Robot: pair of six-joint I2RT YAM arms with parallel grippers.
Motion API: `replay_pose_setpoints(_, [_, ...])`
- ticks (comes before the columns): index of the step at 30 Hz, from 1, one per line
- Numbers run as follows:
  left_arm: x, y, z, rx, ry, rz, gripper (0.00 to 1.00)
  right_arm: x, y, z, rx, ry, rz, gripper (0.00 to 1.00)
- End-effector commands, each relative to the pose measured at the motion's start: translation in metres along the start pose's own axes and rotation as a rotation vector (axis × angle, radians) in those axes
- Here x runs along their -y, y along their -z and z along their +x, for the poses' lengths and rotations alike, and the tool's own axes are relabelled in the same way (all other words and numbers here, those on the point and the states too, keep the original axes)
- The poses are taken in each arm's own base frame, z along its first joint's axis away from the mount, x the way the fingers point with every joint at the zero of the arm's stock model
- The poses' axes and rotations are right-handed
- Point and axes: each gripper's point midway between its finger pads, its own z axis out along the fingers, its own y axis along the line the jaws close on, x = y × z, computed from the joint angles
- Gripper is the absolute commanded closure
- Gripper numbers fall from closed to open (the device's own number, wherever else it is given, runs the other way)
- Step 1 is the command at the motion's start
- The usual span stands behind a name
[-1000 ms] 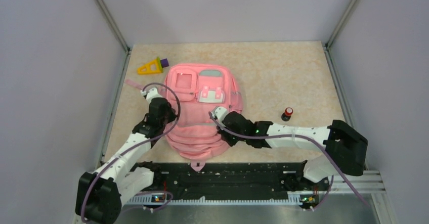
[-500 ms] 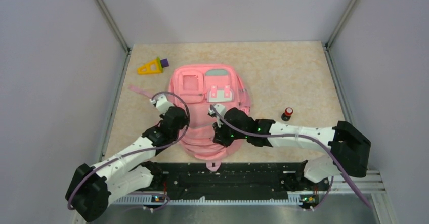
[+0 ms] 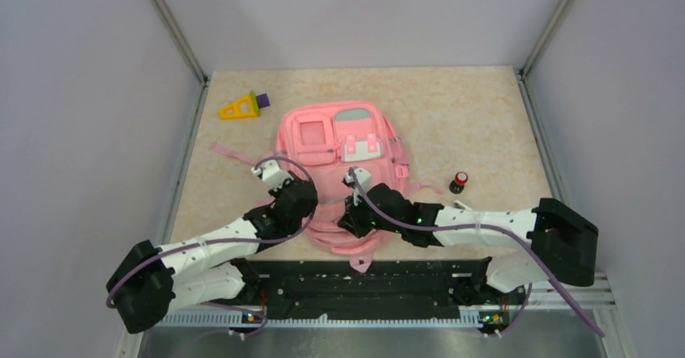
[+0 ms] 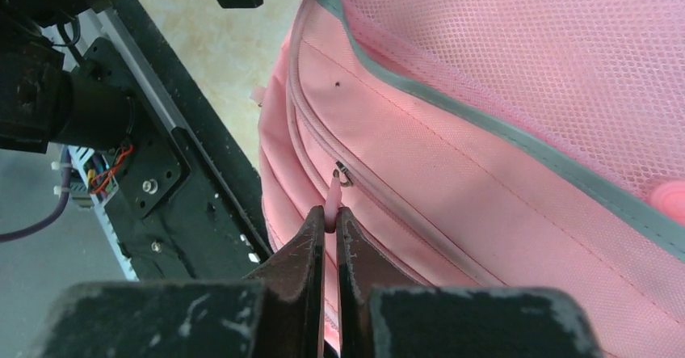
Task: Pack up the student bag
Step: Unzip the student bag at the center of the board.
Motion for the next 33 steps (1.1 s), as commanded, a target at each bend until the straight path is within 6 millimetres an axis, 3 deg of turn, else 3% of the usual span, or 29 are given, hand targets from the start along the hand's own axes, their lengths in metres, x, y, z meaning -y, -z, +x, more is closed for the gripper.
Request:
replay_pose_setpoints(1, [0.044,0.007,-0.015,0.02,0.055,0.14,0.62,-0.016,0.01,-0.044,0.178,-0.022,-0.021,1.0])
replay_pose_setpoints(2, [0.044,0.008,-0.015,0.008,0.007,0.149,0.49,-0.013,0.012,-0.044,0.183,-0.023,-0.004,1.0])
replay_pose_setpoints(4, [0.041,0.012,-0.016,-0.025,-0.084,0.153,0.36,-0.007,0.016,-0.044,0.192,-0.026,0.021,1.0])
replay_pose_setpoints(9, [0.034,0.009,-0.017,-0.161,-0.24,0.176,0.29,0.004,0.019,-0.04,0.181,-0.029,0.079,1.0])
replay_pose_setpoints(17, [0.03,0.002,-0.001,-0.351,-0.366,0.209,0.52,0.017,0.023,-0.034,0.165,-0.043,0.144,1.0])
replay_pose_setpoints(19, [0.027,0.003,0.007,-0.399,-0.382,0.198,0.71,0.018,0.023,-0.032,0.163,-0.046,0.148,1.0])
replay_pose_setpoints(23, [0.031,0.008,0.018,-0.446,-0.333,0.229,1.0,0.017,0.023,-0.03,0.176,-0.062,0.138,1.0])
replay_pose_setpoints(29, [0.062,0.023,0.017,-0.376,-0.08,0.39,1.0,-0.004,0.025,-0.029,0.238,-0.048,0.126,1.0])
replay_pose_setpoints(33, [0.069,0.027,0.011,-0.313,0.047,0.416,1.0,-0.02,0.027,-0.025,0.297,-0.051,0.123,1.0])
